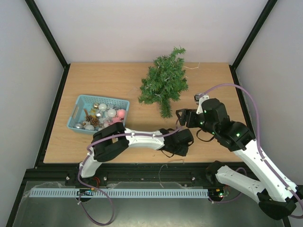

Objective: Decorate the small christmas tree

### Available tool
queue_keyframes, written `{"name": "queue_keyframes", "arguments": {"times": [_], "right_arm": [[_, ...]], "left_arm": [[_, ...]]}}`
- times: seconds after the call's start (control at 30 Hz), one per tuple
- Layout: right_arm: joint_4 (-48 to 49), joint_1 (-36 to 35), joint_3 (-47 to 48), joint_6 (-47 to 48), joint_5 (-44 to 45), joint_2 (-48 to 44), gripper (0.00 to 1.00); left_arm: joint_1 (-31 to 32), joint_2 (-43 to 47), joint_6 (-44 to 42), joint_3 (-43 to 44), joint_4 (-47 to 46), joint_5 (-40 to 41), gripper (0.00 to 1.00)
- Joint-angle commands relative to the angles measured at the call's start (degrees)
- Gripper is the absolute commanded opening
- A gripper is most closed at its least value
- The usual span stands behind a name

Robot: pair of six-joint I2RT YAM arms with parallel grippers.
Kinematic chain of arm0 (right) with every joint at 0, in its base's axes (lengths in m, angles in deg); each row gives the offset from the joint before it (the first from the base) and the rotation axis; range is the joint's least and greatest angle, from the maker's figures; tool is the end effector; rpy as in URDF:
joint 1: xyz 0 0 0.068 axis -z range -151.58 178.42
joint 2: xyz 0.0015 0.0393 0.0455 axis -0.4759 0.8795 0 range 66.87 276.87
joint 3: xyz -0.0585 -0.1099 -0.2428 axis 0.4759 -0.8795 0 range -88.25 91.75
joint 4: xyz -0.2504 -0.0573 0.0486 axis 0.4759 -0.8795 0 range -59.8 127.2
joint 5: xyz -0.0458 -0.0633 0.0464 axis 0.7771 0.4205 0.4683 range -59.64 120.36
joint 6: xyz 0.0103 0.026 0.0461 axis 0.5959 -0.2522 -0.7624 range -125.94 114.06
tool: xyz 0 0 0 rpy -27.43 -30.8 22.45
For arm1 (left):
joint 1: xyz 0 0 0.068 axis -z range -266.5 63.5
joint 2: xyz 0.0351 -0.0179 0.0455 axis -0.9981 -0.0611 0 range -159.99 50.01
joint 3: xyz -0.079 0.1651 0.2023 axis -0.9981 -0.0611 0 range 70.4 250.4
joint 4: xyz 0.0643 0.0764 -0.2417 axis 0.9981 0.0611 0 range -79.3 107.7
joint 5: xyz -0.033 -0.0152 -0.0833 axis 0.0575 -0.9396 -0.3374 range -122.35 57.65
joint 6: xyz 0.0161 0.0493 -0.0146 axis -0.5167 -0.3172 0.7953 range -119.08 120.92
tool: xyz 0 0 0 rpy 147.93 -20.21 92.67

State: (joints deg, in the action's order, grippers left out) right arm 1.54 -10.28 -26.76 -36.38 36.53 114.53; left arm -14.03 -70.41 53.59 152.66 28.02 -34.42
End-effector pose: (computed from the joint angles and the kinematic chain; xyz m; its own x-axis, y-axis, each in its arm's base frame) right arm 0.1329 0.1015 0.3849 -0.5256 0.2243 -0.8206 -0.3218 0.8405 0.4358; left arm 0.1332 -0.4252 0.1466 -0.9131 0.2527 -0.3200 0.3843 0.7955 -0.4685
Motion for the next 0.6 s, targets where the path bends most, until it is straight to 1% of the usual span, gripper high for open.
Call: {"name": "queue_keyframes", "arguments": {"times": [0.0, 0.03, 0.07, 0.17, 0.23, 0.43, 0.5, 0.57], "right_arm": [[0.8, 0.1, -0.1, 1.0, -1.4, -1.2, 0.79], [0.8, 0.1, -0.1, 1.2, -1.5, -1.3, 0.79], [0.8, 0.1, -0.1, 1.2, -1.4, -1.4, 0.79], [0.6, 0.1, 0.5, 1.6, -1.9, -1.4, 0.79], [0.2, 0.1, 1.5, 1.9, -2.1, -1.5, 0.79], [-1.5, 0.1, 5.2, 2.9, -1.5, -2.0, 0.78], [-2.1, 0.1, 6.9, 3.2, -0.8, -2.1, 0.78], [-2.7, 0.1, 8.1, 3.3, -0.3, -2.3, 0.78]], "left_arm": [[-0.5, -1.8, -0.3, -1.6, 5.4, -0.7, 0.09], [-0.4, -1.4, -0.3, -2.1, 5.8, -0.6, 0.03], [-0.4, -0.8, -0.4, -2.7, 6.2, -0.4, 0.02], [0.3, 3.0, -0.7, -3.8, 9.1, 0.8, 0.02], [1.3, 7.7, -0.9, -4.5, 12.7, 2.5, 0.02], [2.4, 27.5, 0.4, -11.7, 20.3, 4.9, 0.02], [2.5, 33.4, -0.1, -10.9, 24.5, 4.9, 0.02], [2.6, 38.8, -0.1, -8.2, 29.7, 5.4, 0.02]]}}
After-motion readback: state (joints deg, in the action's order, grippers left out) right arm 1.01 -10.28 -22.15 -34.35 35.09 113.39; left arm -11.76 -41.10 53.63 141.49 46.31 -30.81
